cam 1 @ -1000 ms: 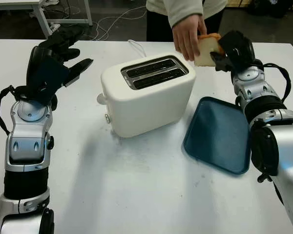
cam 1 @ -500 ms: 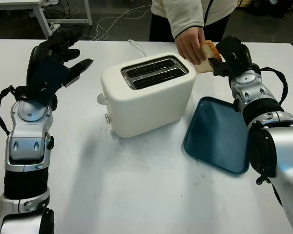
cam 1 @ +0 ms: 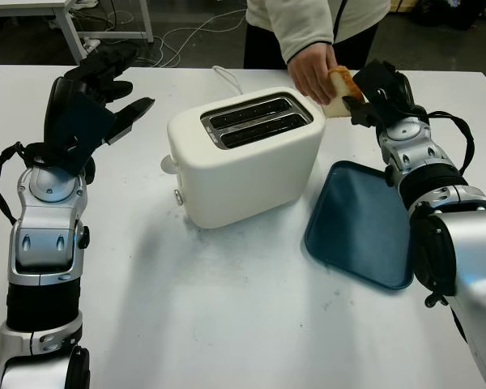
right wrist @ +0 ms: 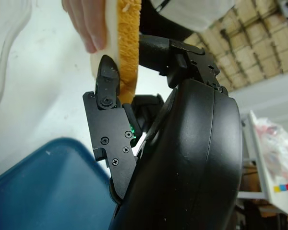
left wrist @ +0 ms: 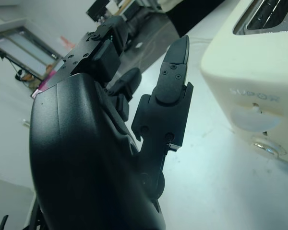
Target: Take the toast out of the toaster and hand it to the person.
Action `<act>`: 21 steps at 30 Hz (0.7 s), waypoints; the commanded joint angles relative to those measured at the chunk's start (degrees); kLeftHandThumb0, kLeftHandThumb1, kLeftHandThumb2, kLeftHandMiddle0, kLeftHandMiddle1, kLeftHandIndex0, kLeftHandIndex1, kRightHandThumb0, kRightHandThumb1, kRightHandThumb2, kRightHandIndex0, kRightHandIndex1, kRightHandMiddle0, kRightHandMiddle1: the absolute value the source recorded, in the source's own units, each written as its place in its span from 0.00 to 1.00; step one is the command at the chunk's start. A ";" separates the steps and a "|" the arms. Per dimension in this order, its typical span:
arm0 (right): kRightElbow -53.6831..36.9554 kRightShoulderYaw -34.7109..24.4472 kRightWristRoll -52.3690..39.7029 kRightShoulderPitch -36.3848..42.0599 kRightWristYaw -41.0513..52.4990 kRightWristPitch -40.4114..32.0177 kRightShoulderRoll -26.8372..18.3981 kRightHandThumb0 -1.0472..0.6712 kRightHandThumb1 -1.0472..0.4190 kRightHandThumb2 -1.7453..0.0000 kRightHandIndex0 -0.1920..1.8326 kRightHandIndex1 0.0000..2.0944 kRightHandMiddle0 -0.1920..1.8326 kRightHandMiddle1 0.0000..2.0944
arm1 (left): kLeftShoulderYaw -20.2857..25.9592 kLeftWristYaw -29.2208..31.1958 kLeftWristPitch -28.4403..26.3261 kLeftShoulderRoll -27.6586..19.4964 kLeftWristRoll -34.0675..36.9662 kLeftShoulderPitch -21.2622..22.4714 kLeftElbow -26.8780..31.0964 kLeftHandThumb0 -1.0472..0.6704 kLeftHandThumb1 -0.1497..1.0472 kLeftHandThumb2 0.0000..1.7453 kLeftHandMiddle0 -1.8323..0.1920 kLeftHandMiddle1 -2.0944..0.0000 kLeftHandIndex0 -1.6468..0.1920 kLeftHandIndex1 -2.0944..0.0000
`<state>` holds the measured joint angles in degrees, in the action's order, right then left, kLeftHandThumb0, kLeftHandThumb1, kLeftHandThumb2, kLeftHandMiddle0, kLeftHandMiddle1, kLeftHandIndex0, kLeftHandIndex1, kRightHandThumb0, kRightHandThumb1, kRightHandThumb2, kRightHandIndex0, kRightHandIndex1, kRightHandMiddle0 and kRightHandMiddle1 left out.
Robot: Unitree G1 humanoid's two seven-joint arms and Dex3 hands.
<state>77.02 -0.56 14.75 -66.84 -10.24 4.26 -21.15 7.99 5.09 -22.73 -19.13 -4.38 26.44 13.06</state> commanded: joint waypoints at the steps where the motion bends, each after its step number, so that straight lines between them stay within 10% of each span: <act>1: -0.79 1.04 1.18 0.42 -1.19 1.61 -0.02 0.31 0.09 0.95 0.44 0.47 0.42 0.33 | 0.22 -0.54 -0.53 0.18 -0.13 -0.45 0.87 0.46 0.89 0.06 0.78 0.67 0.60 1.00; 4: -1.66 1.70 0.92 -0.34 1.01 1.28 -0.28 0.22 0.09 0.92 0.43 0.11 0.37 0.04 | 0.22 -0.56 -0.65 0.18 -0.17 -0.57 1.07 0.46 0.89 0.06 0.78 0.67 0.61 1.00; 9: -3.72 2.77 0.95 0.51 2.90 2.90 -1.27 0.20 0.09 0.84 0.40 0.02 0.26 0.00 | 1.02 -0.63 -1.09 0.83 0.93 -0.89 1.17 0.45 0.89 0.06 0.79 0.68 0.61 1.00; 10: -4.56 2.96 0.94 1.03 2.55 3.28 -1.35 0.19 0.09 0.83 0.45 0.05 0.25 0.00 | 1.34 -0.64 -1.58 1.09 1.27 -1.07 1.47 0.46 0.89 0.06 0.79 0.68 0.62 1.00; 12: -6.32 3.04 0.70 2.39 2.01 4.82 -1.45 0.20 0.09 0.82 0.39 0.57 0.25 0.00 | 1.87 -0.73 -2.19 1.61 1.74 -1.45 2.04 0.47 0.89 0.07 0.80 0.69 0.62 1.00; 13: -7.67 2.63 0.10 3.67 2.03 6.84 -1.48 0.21 0.09 0.81 0.30 0.57 0.24 0.00 | 2.15 -0.68 -2.28 1.79 1.93 -1.76 2.37 0.48 0.89 0.07 0.81 0.69 0.63 1.00; 17: -15.66 1.42 -1.78 9.71 2.46 11.53 -1.13 0.26 0.09 0.81 0.27 0.14 0.23 0.00 | 3.07 -0.95 -2.19 2.31 2.68 -3.17 3.64 0.47 0.89 0.07 0.80 0.70 0.63 1.00; 21: -28.06 0.89 -2.58 17.90 2.63 11.80 -0.37 0.29 0.09 0.80 0.22 0.05 0.24 0.00 | 4.70 -1.33 -3.59 3.82 4.91 -5.04 6.60 0.47 0.89 0.08 0.80 0.70 0.63 1.00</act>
<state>52.91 0.61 12.64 -51.72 -7.43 15.52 -22.16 11.88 4.21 -25.31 -15.84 -0.79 22.67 18.04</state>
